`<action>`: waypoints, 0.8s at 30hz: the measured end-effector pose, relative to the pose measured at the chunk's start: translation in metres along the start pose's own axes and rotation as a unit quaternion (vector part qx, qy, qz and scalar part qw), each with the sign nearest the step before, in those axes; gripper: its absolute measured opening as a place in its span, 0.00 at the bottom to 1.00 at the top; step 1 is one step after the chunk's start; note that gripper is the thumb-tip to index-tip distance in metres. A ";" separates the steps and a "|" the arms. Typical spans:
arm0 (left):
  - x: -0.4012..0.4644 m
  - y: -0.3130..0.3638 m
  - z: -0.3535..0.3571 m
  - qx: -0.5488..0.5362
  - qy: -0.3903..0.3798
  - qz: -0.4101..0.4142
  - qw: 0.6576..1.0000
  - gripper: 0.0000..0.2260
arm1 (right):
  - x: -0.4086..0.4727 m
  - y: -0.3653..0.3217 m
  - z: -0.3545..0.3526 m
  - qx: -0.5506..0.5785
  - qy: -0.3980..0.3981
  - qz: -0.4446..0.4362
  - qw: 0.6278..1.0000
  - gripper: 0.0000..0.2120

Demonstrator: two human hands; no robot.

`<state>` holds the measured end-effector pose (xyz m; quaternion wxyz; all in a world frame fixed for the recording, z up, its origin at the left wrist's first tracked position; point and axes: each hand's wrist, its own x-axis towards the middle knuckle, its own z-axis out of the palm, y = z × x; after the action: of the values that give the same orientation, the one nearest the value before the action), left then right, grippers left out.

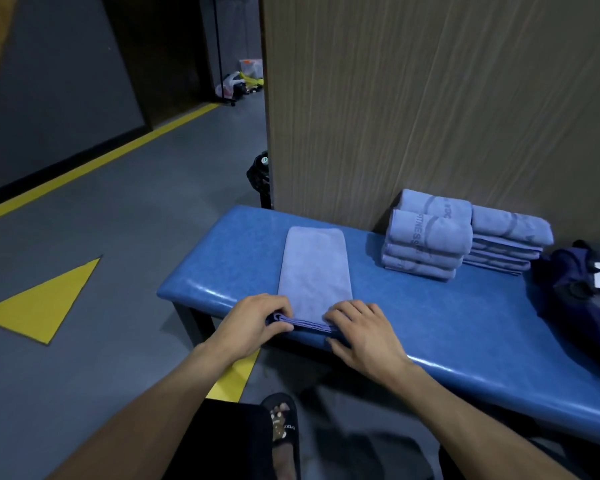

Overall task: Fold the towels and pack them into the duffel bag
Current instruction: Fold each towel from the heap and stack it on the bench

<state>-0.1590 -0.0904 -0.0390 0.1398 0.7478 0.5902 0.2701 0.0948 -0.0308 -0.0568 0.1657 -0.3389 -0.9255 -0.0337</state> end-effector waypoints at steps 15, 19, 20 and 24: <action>0.033 -0.005 0.021 -0.203 0.058 -0.213 0.954 0.10 | 0.031 0.045 -0.002 0.376 -0.029 0.265 0.888 0.04; 0.038 -0.007 0.023 -0.158 0.074 -0.233 0.957 0.12 | 0.042 0.040 0.005 0.337 -0.013 0.314 0.888 0.06; 0.039 -0.007 0.023 -0.152 0.077 -0.236 0.957 0.13 | 0.044 0.038 0.006 0.322 -0.015 0.325 0.889 0.07; 0.041 -0.007 0.023 -0.116 0.077 -0.255 0.957 0.15 | 0.048 0.040 0.013 0.262 -0.047 0.352 0.898 0.10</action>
<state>-0.1448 -0.0465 -0.0519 0.2437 0.5283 0.7349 0.3485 0.0820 0.0314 -0.0548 0.2061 -0.5877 -0.7281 0.2864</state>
